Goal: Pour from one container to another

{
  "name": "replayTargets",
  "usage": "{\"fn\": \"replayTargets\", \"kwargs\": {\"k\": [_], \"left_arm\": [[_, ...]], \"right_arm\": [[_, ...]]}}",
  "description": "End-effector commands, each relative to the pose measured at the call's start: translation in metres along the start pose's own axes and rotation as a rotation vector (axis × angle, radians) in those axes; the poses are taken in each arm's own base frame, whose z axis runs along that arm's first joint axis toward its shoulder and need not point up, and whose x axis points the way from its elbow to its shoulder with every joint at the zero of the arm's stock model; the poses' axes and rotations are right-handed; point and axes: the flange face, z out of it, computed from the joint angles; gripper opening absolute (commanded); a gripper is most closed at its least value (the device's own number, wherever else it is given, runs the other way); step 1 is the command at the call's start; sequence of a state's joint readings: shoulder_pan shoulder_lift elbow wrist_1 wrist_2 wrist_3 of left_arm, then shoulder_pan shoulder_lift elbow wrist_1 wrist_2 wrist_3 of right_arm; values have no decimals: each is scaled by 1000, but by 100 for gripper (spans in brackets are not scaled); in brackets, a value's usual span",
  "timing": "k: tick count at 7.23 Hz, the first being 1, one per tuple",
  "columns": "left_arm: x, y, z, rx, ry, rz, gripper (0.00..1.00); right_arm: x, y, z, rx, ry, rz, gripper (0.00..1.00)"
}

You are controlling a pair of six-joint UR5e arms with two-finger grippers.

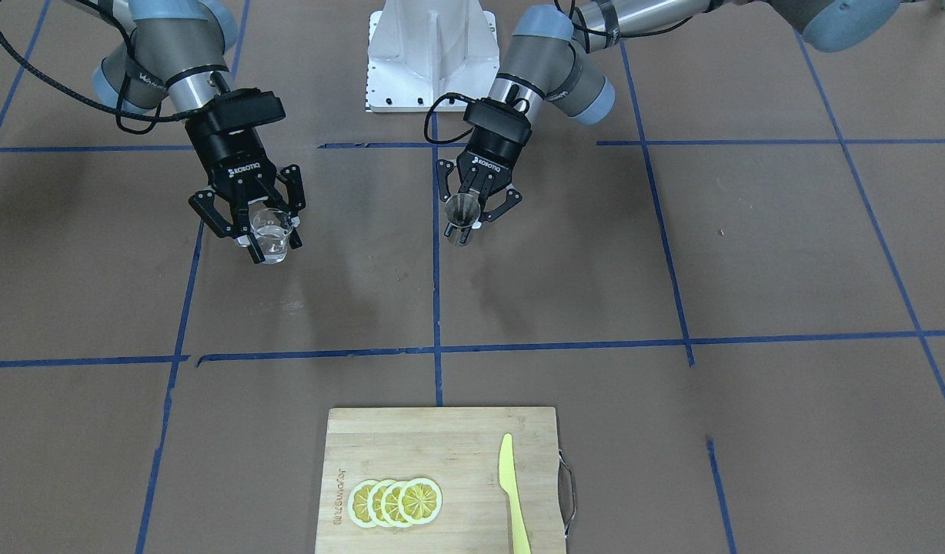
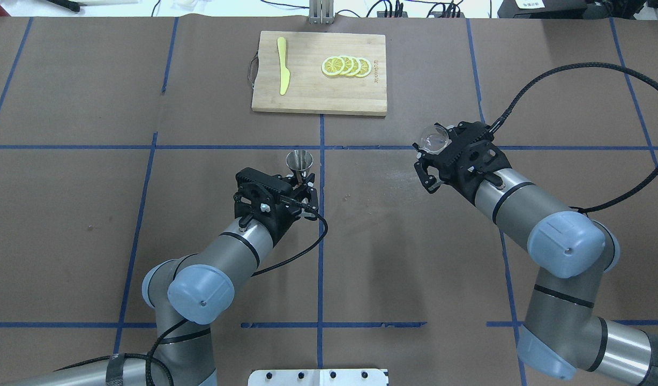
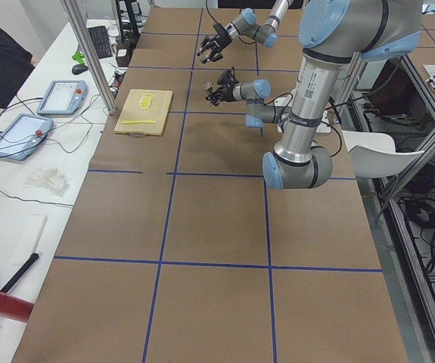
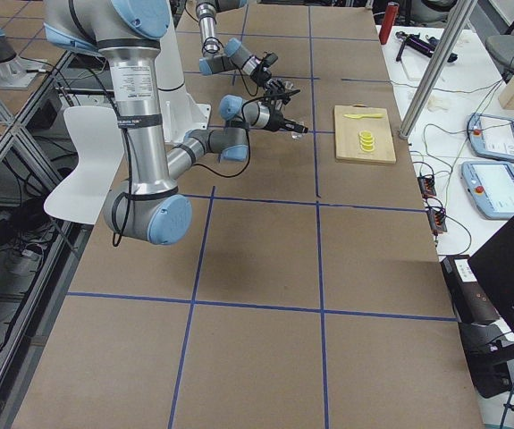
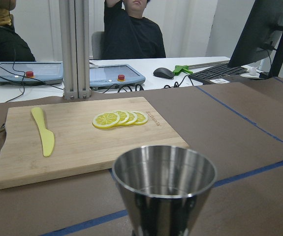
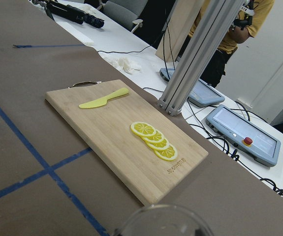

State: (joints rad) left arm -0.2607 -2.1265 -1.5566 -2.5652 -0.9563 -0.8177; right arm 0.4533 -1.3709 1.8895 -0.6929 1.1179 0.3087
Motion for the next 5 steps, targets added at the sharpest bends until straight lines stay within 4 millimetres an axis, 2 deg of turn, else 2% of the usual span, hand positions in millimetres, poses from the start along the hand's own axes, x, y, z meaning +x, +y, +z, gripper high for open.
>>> {"fn": "replayTargets", "kwargs": {"k": [1,3,4,5], "left_arm": [[21,4,21,-20,7,9,0],[26,4,22,-33,26,85,0],[31,5,21,-63,62,85,0],[42,-3,21,-56,79,76,0]], "right_arm": [[-13,-26,2,-51,12,-29,0],[-26,-55,10,-72,18,-49,0],[-28,-56,13,-95,27,-66,0],[-27,-55,14,-103,29,-95,0]]}}
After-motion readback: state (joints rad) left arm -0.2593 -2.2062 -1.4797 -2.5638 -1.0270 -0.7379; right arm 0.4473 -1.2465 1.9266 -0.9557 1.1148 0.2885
